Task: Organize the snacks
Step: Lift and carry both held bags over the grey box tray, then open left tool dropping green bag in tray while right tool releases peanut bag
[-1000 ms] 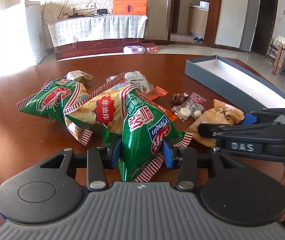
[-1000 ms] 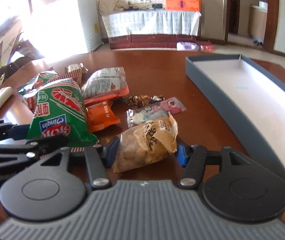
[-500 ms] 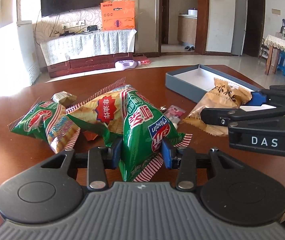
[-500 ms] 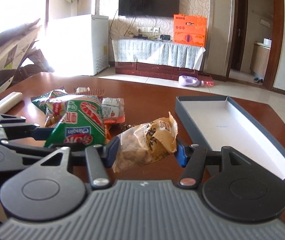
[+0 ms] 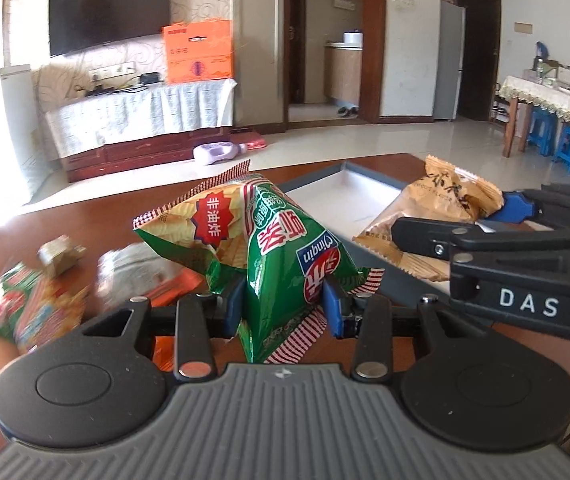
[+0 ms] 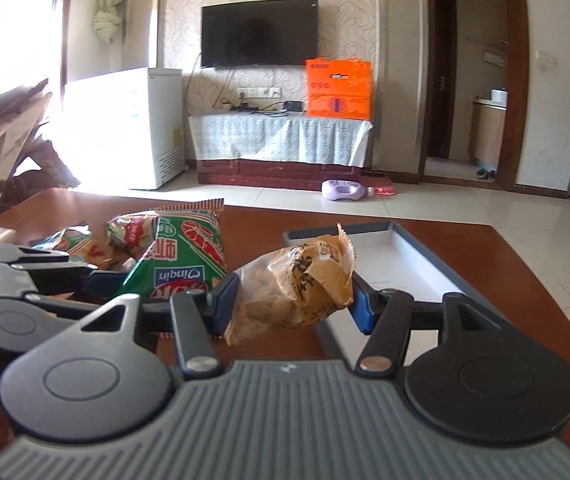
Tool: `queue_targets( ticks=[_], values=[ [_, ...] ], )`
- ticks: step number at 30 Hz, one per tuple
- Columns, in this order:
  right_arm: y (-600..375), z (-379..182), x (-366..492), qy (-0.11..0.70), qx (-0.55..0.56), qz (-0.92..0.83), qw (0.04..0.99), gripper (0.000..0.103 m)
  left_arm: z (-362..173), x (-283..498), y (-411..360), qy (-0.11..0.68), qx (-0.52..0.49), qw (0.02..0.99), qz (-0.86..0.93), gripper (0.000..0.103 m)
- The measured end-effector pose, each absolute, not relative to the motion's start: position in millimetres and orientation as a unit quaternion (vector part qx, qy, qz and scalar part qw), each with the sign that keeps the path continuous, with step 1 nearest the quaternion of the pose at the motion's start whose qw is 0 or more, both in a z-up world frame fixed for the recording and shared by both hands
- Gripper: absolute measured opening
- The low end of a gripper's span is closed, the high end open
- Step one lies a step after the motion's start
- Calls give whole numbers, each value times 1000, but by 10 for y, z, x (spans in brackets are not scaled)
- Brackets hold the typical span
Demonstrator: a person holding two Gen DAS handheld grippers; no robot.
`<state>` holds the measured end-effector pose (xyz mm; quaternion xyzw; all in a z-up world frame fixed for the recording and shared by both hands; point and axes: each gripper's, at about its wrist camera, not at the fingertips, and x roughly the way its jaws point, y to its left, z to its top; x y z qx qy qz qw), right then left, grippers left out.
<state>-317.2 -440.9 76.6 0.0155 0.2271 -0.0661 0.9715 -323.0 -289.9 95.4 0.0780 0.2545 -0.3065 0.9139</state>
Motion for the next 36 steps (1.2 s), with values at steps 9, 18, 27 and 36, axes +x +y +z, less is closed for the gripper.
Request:
queue_targets(
  ticks=[9, 18, 27, 36],
  values=[
    [-5129, 656, -3108, 241, 29, -146, 959, 60, 1020, -2956, -3654, 258, 70, 904, -335, 46],
    [-5396, 115, -2889, 337, 42, -173, 924, 60, 911, -2826, -4266, 266, 80, 891, -359, 46],
    [-4957, 68, -2937, 374, 42, -141, 916, 60, 811, -2938, -4340, 267, 96, 884, -370, 46],
    [-4410, 99, -3043, 378, 42, -108, 918, 60, 732, -2937, -4000, 280, 104, 880, -369, 46]
  ],
)
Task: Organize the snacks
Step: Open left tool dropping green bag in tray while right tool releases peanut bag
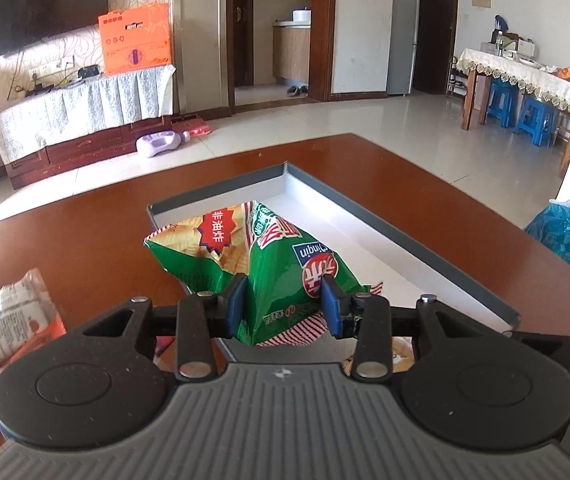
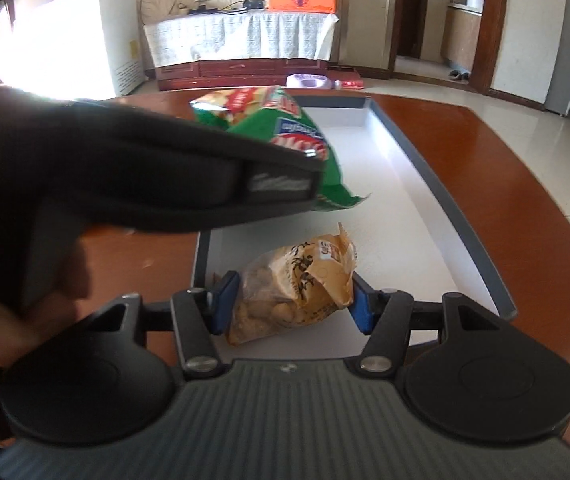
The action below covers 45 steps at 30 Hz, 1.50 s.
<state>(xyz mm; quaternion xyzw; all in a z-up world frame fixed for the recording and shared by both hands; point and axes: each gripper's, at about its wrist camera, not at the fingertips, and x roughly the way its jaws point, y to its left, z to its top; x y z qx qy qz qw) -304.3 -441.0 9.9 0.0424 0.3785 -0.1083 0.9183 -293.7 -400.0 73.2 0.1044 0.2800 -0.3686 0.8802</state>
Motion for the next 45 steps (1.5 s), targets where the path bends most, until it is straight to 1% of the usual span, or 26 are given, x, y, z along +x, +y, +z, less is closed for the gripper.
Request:
queue_targets(
  ticks=[5, 10, 16, 18, 20, 21, 23, 25, 29, 34, 38, 45],
  values=[
    [-4461, 150, -3053, 367, 2, -135, 920, 60, 639, -2830, -3906, 287, 104, 877, -372, 46],
    [-4714, 139, -3008, 371, 25, -153, 915, 60, 584, -2667, -4003, 272, 102, 870, -399, 45],
    [-4839, 132, -2950, 364, 32, -146, 919, 60, 537, -2444, -4296, 267, 108, 864, -412, 46],
    [-4859, 117, -2928, 361, 27, -142, 921, 60, 487, -2391, -4372, 268, 115, 867, -403, 48],
    [-4862, 86, -2948, 360, 23, -140, 922, 60, 445, -2375, -4388, 270, 111, 870, -398, 63],
    [-4877, 72, -2948, 362, 24, -140, 921, 60, 428, -2386, -4373, 269, 108, 871, -397, 67],
    [-4916, 55, -2926, 365, 27, -139, 920, 60, 395, -2412, -4364, 272, 106, 871, -396, 80],
    [-4923, 68, -2930, 364, 26, -139, 921, 60, 379, -2506, -4320, 273, 109, 871, -395, 85],
    [-4907, 62, -2924, 367, 22, -137, 920, 60, 439, -2618, -4178, 291, 89, 872, -385, 85],
    [-4899, 101, -2949, 375, 33, -135, 917, 60, 603, -2852, -4017, 294, 100, 875, -371, 85],
    [-4869, 111, -2925, 382, 25, -133, 914, 60, 671, -2949, -3810, 316, 88, 875, -356, 87],
    [-4845, 79, -2950, 381, 13, -125, 916, 60, 802, -3111, -3428, 299, 97, 888, -337, 87]
  ],
)
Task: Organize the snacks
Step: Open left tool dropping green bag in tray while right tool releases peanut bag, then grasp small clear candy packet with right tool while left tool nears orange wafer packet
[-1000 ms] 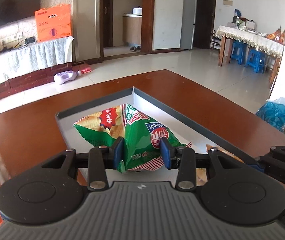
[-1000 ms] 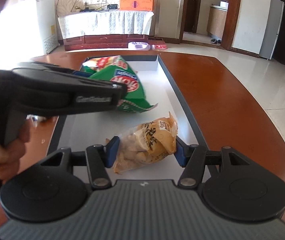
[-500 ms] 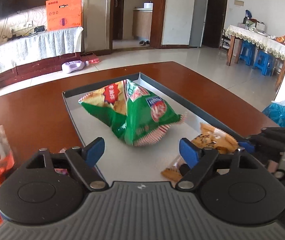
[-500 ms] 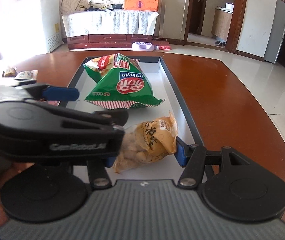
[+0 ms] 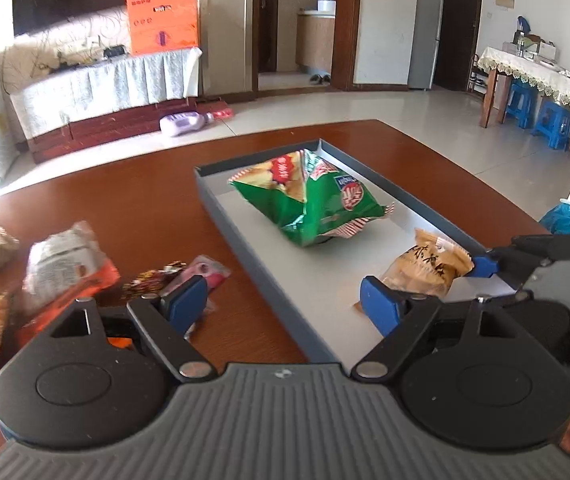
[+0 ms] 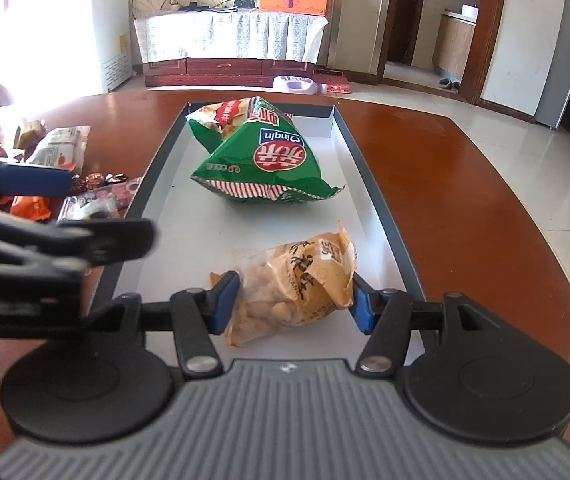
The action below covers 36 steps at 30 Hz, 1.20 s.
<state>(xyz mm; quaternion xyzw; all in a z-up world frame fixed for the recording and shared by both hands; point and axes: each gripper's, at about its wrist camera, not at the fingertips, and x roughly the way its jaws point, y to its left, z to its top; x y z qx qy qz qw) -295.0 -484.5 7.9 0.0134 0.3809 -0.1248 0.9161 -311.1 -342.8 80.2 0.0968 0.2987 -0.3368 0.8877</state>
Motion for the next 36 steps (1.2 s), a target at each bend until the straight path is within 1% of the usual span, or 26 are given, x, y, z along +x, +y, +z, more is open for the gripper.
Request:
queue_targets(
  ticks=[6, 11, 15, 17, 18, 19, 20, 25, 28, 32, 36],
  values=[
    [-4881, 65, -2970, 376, 25, -129, 917, 63, 790, -3317, -3251, 286, 130, 888, -335, 87],
    [-4867, 71, -3000, 375, 22, -133, 917, 63, 762, -3402, -3070, 291, 109, 891, -330, 92],
    [-4862, 119, -3041, 361, 24, -140, 922, 66, 716, -3397, -2901, 296, 90, 898, -313, 93],
    [-4854, 164, -3081, 344, 24, -143, 928, 75, 689, -3365, -2852, 298, 88, 902, -300, 93],
    [-4846, 182, -3098, 338, 24, -143, 930, 77, 682, -3351, -2823, 297, 86, 904, -295, 93],
    [-4834, 198, -3115, 332, 24, -142, 932, 81, 677, -3336, -2797, 296, 83, 906, -291, 93],
    [-4813, 211, -3126, 327, 22, -140, 934, 83, 672, -3327, -2769, 297, 80, 907, -288, 93],
    [-4669, 259, -3139, 313, 4, -137, 940, 83, 627, -3261, -2696, 296, 85, 911, -273, 93],
    [-4568, 368, -3200, 274, 2, -133, 953, 83, 603, -3218, -2655, 297, 90, 912, -267, 93],
    [-4415, 524, -3239, 222, 31, -86, 971, 83, 553, -3094, -2475, 305, 79, 913, -260, 93],
    [-4118, 538, -3092, 227, 22, -26, 973, 83, 474, -2958, -2232, 311, 82, 915, -244, 93]
  ],
)
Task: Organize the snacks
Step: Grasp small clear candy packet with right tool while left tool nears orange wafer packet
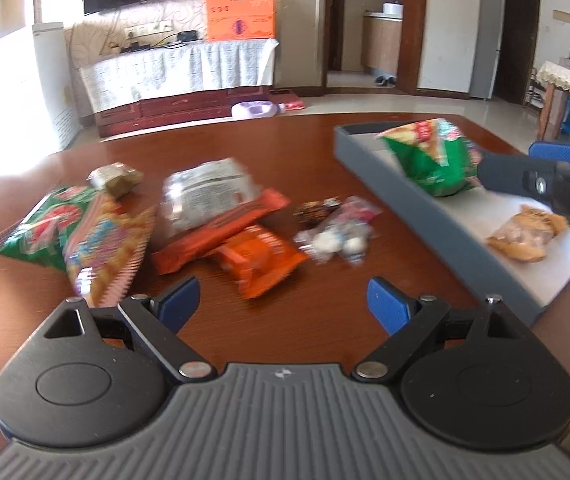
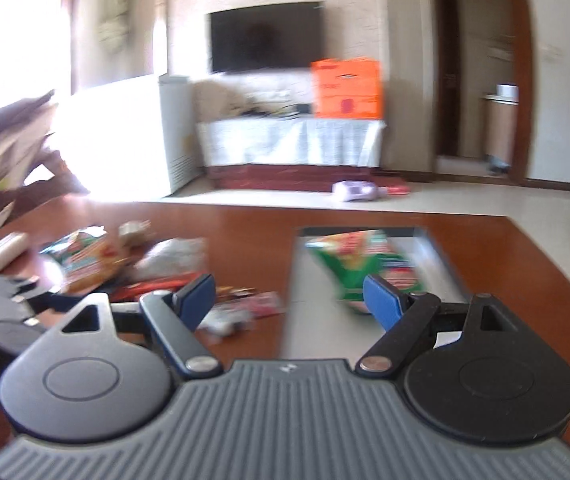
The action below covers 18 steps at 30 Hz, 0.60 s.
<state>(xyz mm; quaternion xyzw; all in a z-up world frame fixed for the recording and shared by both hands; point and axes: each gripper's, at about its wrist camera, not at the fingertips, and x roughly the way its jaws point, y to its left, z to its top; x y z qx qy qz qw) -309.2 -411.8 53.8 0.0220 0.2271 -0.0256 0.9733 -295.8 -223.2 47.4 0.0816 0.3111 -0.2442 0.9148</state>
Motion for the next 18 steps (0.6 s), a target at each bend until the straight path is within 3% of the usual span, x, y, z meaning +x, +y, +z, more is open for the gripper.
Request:
queue_targets(
  ticks=[13, 15, 18],
  values=[
    [-3873, 366, -2794, 281, 10, -27, 959, 82, 295, -2560, -2216, 306, 96, 908, -269, 92],
    [-3879, 333, -2779, 288, 7, -27, 957, 82, 254, -2518, -2299, 310, 104, 904, -275, 89],
    [-3887, 289, -2739, 301, 2, -33, 953, 82, 160, -2418, -2395, 326, 113, 898, -275, 77]
  ],
)
